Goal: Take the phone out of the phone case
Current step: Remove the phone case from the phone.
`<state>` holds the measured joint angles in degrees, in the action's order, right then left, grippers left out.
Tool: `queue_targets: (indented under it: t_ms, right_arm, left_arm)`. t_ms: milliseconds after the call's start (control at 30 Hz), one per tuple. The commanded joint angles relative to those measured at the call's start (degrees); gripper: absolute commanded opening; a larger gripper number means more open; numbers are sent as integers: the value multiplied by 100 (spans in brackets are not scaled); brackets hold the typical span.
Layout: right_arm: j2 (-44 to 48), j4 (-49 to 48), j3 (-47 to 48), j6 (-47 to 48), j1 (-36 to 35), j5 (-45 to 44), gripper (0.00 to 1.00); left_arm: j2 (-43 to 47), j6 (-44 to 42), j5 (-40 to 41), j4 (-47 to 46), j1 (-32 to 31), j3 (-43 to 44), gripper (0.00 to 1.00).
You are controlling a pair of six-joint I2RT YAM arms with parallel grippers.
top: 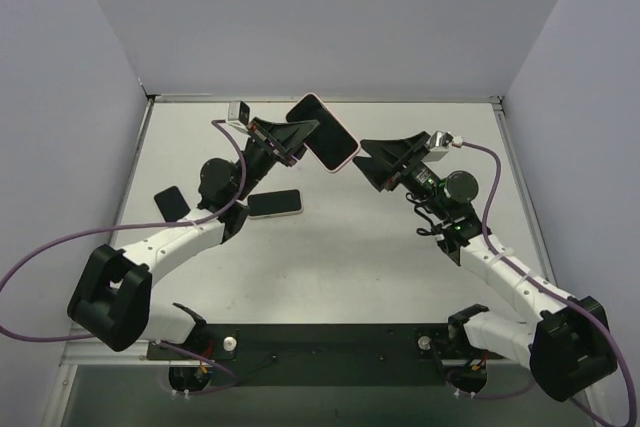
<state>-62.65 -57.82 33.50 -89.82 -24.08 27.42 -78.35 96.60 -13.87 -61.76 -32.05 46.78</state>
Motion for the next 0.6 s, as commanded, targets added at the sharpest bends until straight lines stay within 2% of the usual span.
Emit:
queue_targets:
  t_ms: [0, 200, 500, 567]
  right_arm:
    - [508, 270, 306, 841, 8, 115, 68]
    - [957, 1361, 640, 1564, -1, -9, 69]
    - [614, 1247, 781, 1459, -133, 351, 67]
    - [447, 757, 668, 1179, -141, 430, 63]
  left_arm:
    - [267, 35, -28, 39, 6, -11, 0]
    - [311, 43, -11, 208, 15, -161, 0]
    - [232, 26, -19, 305, -3, -73, 0]
    - [232, 8, -28, 331, -11, -55, 0]
